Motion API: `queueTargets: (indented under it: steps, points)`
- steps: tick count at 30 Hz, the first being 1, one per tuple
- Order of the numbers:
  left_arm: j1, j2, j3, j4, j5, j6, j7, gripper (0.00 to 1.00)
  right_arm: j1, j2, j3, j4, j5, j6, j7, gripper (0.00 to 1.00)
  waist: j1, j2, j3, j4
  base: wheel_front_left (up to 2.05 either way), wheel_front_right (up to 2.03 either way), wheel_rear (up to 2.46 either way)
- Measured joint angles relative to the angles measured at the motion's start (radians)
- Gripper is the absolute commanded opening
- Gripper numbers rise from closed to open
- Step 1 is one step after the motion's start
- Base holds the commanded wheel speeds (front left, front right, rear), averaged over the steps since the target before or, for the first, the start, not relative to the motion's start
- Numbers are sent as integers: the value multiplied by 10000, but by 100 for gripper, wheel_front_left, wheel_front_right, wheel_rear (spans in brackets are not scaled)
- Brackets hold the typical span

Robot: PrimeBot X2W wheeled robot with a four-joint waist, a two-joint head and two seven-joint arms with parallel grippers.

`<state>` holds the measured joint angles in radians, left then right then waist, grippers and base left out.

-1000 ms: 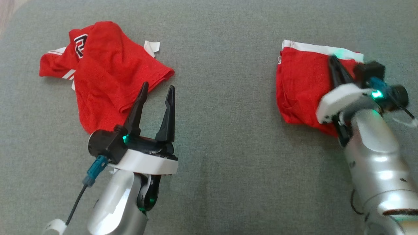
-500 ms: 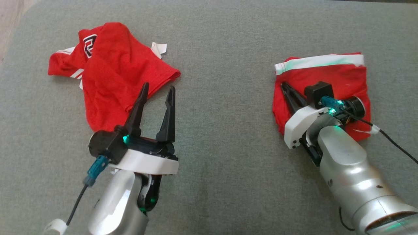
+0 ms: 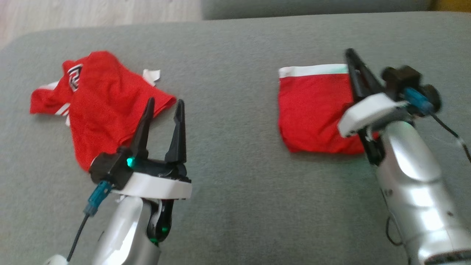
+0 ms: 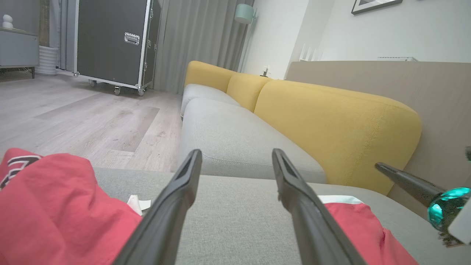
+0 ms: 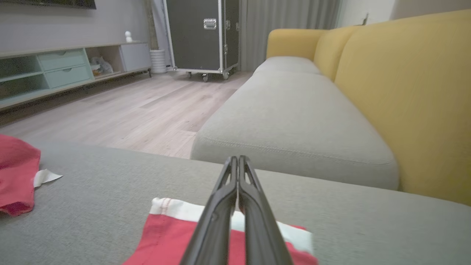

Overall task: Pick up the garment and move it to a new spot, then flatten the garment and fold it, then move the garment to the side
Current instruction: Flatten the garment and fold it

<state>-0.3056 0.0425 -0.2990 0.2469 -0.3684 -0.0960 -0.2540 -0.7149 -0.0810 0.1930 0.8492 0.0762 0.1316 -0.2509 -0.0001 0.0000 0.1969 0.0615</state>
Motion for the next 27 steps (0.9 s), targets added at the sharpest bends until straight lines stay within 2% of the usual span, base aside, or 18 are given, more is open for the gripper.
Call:
queueTargets:
  steps: [5, 11, 12, 13, 20, 27]
  points:
    - [309, 2, 215, -29, 10, -10, 0, 100, 1476, -59, -1528, -1739, -750, 0, 0, 0, 0, 0, -399, -589, 0, 0, 0]
    - [574, 4, 422, -38, 88, -10, 0, 100, 2873, 40, -2489, -2974, -1091, 0, 0, 0, -1, 0, -784, -1054, 0, 0, 0]
    - [674, 4, 426, -29, 92, -10, 0, 100, 3105, 71, -2552, -3106, -1139, 0, 0, 45, -1, 0, -838, -1121, 0, 0, 0]
    - [771, 4, 428, -2, 109, -12, 0, 100, 3348, 104, -2619, -3237, -1162, 0, 0, 100, 0, 0, -894, -1179, 0, 0, 0]
    - [1210, 10, 585, 100, 176, -21, 0, 100, 4615, 259, -2633, -3939, -1085, 0, 0, 100, 0, 0, -1146, -1407, 0, 0, 0]
    - [1266, 12, 625, 105, 178, -67, 0, 100, 4725, 280, -2462, -4144, -836, 0, 0, 100, 1, 0, -1136, -1356, 0, 0, 0]
